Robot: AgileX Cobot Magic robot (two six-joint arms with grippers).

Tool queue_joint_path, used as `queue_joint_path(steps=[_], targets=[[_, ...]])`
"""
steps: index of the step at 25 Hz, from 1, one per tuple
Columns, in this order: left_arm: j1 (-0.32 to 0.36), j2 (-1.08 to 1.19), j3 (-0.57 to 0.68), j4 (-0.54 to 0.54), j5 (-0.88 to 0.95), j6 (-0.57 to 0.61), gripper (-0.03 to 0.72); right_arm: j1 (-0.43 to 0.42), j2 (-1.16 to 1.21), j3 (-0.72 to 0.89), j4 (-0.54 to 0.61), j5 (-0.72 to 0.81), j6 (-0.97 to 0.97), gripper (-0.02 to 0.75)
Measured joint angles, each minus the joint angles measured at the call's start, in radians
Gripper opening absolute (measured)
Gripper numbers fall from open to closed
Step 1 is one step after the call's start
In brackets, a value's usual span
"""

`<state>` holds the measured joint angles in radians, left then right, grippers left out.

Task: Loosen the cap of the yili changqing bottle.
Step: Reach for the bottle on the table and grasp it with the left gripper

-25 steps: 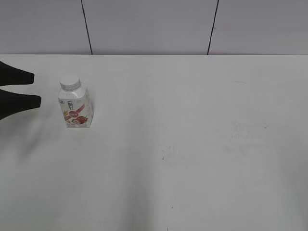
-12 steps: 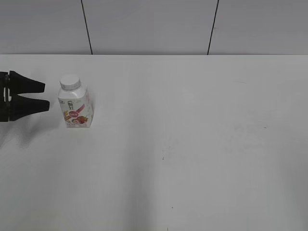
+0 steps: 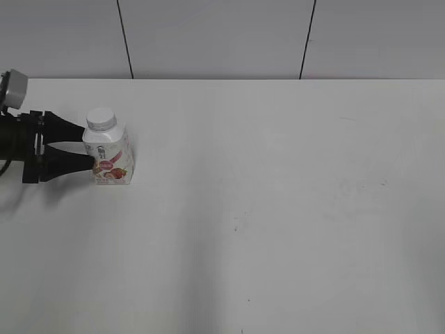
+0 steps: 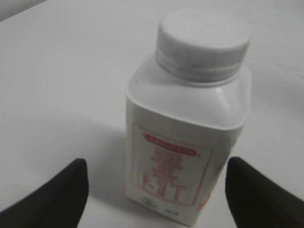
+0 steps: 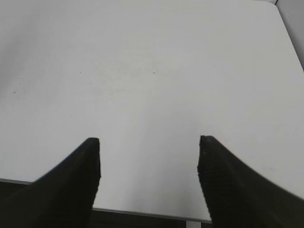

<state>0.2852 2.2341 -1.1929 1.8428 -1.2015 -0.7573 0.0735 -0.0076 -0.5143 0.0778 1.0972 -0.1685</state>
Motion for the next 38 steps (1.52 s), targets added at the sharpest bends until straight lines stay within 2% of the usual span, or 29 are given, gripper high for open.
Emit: queue_joint_path(steps=[7,17,26,28,32,38], targets=[[-0.028,0.049,-0.038,0.001,-0.011,0.01,0.544,0.0,0.0,0.0,0.0,0.0,0.0,0.514],[-0.114,0.108,-0.082,0.0,-0.01,0.01,0.544,0.0,0.0,0.0,0.0,0.0,0.0,0.514],[-0.132,0.143,-0.093,-0.008,-0.008,0.01,0.543,0.0,0.0,0.0,0.0,0.0,0.0,0.514],[-0.132,0.144,-0.102,-0.007,-0.007,0.01,0.522,0.0,0.0,0.0,0.0,0.0,0.0,0.514],[-0.132,0.144,-0.115,-0.004,-0.002,0.01,0.43,0.0,0.0,0.0,0.0,0.0,0.0,0.514],[-0.133,0.144,-0.118,0.0,0.001,0.01,0.43,0.0,0.0,0.0,0.0,0.0,0.0,0.514]])
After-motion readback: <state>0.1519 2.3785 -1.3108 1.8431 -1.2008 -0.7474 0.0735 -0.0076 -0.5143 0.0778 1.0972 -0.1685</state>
